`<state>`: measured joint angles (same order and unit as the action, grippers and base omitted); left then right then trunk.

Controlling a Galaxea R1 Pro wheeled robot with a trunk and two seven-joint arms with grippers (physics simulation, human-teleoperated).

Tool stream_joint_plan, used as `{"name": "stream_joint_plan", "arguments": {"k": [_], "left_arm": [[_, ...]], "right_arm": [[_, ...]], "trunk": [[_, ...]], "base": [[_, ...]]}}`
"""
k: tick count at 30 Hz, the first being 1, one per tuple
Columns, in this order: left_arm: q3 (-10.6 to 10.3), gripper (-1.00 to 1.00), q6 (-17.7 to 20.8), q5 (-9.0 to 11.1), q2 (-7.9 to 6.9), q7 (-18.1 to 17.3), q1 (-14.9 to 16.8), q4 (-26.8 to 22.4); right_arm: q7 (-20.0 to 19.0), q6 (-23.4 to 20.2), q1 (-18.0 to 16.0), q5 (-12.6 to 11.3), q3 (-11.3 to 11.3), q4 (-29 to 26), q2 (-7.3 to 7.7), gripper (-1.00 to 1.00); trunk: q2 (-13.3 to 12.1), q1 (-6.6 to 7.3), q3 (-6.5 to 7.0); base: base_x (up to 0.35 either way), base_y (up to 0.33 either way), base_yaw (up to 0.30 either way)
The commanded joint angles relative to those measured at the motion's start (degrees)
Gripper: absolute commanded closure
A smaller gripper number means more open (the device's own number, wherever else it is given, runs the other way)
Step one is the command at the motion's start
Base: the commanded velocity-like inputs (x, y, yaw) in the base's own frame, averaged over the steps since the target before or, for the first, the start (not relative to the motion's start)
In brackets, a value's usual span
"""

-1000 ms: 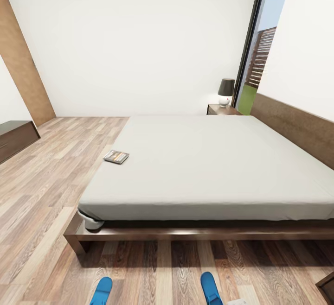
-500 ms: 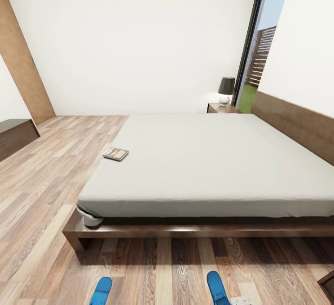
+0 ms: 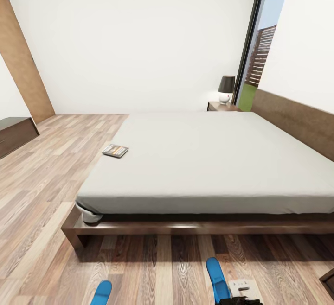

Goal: In the bedroom, move the book from the bed onto either nightstand, and place the two sandals side by side next to the bed.

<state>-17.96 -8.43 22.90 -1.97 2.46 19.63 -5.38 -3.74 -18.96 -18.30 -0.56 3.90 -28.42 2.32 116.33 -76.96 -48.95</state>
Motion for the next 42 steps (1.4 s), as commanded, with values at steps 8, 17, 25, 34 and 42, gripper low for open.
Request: {"name": "stream_joint_plan", "arguments": {"k": [8, 17, 25, 34, 42], "left_arm": [[-0.5, 1.00, 2.2, 0.3, -0.25, 0.2, 0.7, -0.3], [-0.7, 1.00, 2.4, 0.2, -0.29, 0.1, 1.6, -0.5], [-1.0, 1.00, 2.4, 0.1, -0.32, 0.2, 4.3, -0.6], [-2.0, 1.00, 2.1, -4.0, -0.24, 0.3, 4.8, -0.6], [-2.1, 1.00, 1.7, -4.6, -0.27, 0.3, 4.8, -1.4]], "right_arm": [[0.1, -4.6, -1.3, -0.1, 0.3, 0.0, 0.07, 1.00], [0.1, -5.0, -1.5, -0.1, -0.4, 0.1, 0.10, 1.00], [0.1, -4.7, -1.5, -0.1, -1.1, 0.1, 0.14, 1.00], [0.2, -4.7, -1.5, -0.1, -1.4, 0.0, 0.14, 1.00], [1.7, -5.0, -2.8, -0.1, -1.5, -0.1, 0.14, 1.00]], "trunk": [[3.2, -1.75, -1.49], [6.9, -3.73, -3.11], [10.1, -5.49, -4.54], [12.1, -6.59, -5.44], [12.1, -6.59, -5.44]], "base": [[0.000, 0.000, 0.000], [0.000, 0.000, 0.000], [0.000, 0.000, 0.000], [0.000, 0.000, 0.000], [0.000, 0.000, 0.000]]}}
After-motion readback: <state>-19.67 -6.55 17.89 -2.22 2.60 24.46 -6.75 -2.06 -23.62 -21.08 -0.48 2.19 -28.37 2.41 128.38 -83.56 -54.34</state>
